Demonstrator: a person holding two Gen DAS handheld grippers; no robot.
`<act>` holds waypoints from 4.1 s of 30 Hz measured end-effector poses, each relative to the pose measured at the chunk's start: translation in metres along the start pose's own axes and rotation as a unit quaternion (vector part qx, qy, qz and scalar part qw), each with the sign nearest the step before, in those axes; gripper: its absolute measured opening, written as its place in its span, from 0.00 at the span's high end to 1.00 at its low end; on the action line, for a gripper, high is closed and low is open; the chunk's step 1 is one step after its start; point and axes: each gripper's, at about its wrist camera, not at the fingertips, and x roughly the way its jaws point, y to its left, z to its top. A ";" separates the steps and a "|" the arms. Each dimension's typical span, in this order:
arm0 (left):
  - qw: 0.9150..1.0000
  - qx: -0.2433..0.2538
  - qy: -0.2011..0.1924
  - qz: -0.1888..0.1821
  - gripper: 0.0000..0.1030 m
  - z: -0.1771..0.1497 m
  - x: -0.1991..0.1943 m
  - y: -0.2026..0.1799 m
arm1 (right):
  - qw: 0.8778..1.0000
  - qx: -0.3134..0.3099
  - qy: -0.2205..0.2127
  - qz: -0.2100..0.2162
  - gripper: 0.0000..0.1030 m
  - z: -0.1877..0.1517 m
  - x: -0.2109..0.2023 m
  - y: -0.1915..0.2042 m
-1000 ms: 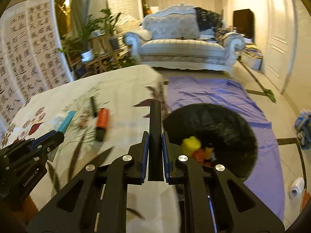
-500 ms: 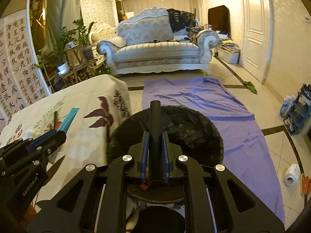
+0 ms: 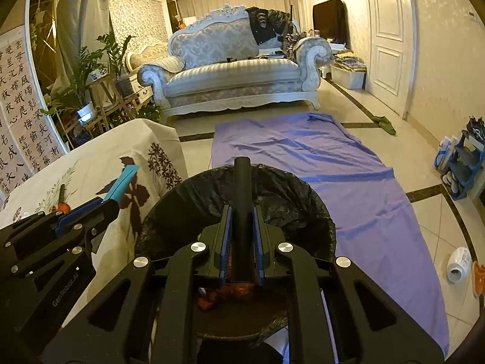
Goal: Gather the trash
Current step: 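Carry both tubes over the black bin and open both grippers, then grasp the white tissue ball with the left gripper, then grasp the orange spool with the right gripper while the left holds the tissue ball, then carry the tissue ball and spool over the black bin and open both grippers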
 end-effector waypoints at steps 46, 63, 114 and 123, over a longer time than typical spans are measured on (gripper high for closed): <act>0.992 -0.065 0.000 0.107 0.29 -0.021 -0.042 0.104 | 0.999 -0.016 0.014 0.034 0.45 0.003 0.002 0.064; 0.973 -0.149 0.047 0.169 0.29 -0.055 -0.045 0.209 | 0.989 -0.094 0.034 0.107 0.45 0.001 0.007 0.172; 0.985 -0.136 0.029 0.099 0.70 -0.056 -0.064 0.180 | 0.985 -0.127 0.063 0.093 0.77 -0.017 -0.003 0.179; 0.991 -0.106 0.016 0.075 0.70 -0.047 -0.065 0.136 | 0.992 -0.098 0.050 0.062 0.77 -0.015 -0.012 0.132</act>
